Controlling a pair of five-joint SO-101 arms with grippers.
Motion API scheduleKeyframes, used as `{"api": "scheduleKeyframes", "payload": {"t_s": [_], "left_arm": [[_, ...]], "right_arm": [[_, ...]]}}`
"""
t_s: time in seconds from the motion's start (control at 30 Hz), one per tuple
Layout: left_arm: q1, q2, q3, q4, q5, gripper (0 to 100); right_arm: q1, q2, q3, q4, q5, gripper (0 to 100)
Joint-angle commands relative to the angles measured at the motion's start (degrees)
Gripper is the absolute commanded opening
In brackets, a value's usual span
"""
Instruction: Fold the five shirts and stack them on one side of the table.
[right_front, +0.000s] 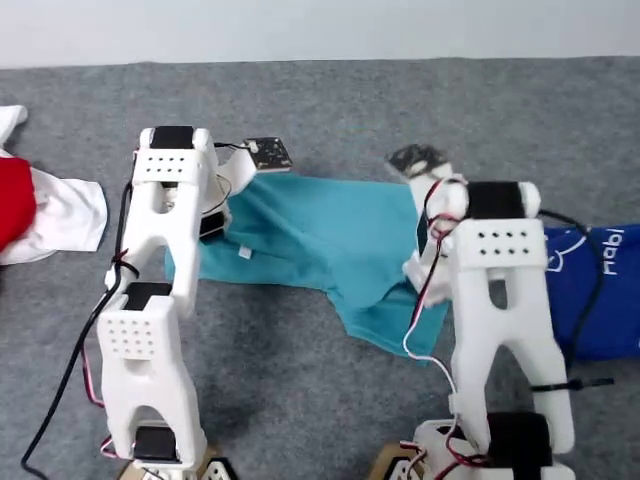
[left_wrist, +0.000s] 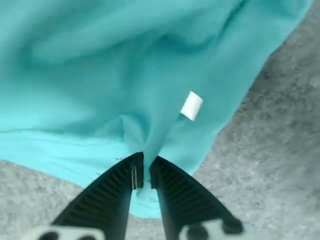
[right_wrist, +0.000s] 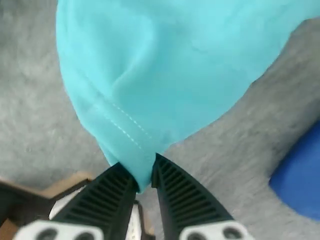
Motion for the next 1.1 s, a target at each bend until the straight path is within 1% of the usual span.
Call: {"api": "scheduleKeyframes", "payload": {"t_s": [0.0,0.17,0.33,0.53,0.63,0.7,0.87,1.07], "left_arm": [[-1.23,-4.13,-0.22,-1.05,-0.18,0],[-4.4,-4.48,-0.57,-0.79,-0.44,0],[-6.95,-4.66,-0.48,0.88,-2.46,0],[-7.38,-4.4,-0.31,1.32,-2.55,0],[-7.38,-4.4,-0.31,1.32,-2.55,0],[-7.38,-4.48,-0.31,1.32,-2.64,0],[-7.12,-4.57,-0.4,1.32,-2.64,0],[-6.95,-4.57,-0.4,1.32,-2.64,0]], "right_arm": [[-0.31,-2.24,3.52,-0.84,-0.7,0.9],[-0.31,-0.75,8.62,-7.34,-0.62,0.9],[-0.22,1.89,9.93,-8.75,-0.53,0.9],[-0.13,5.49,10.11,-12.7,-0.26,1.1],[1.71,7.69,10.11,-13.76,-0.18,1.4],[3.91,9.01,10.11,-13.85,-0.18,4.1],[7.43,9.98,10.11,-13.67,2.46,17.4],[9.8,9.98,10.11,-13.23,3.25,23.0]]}}
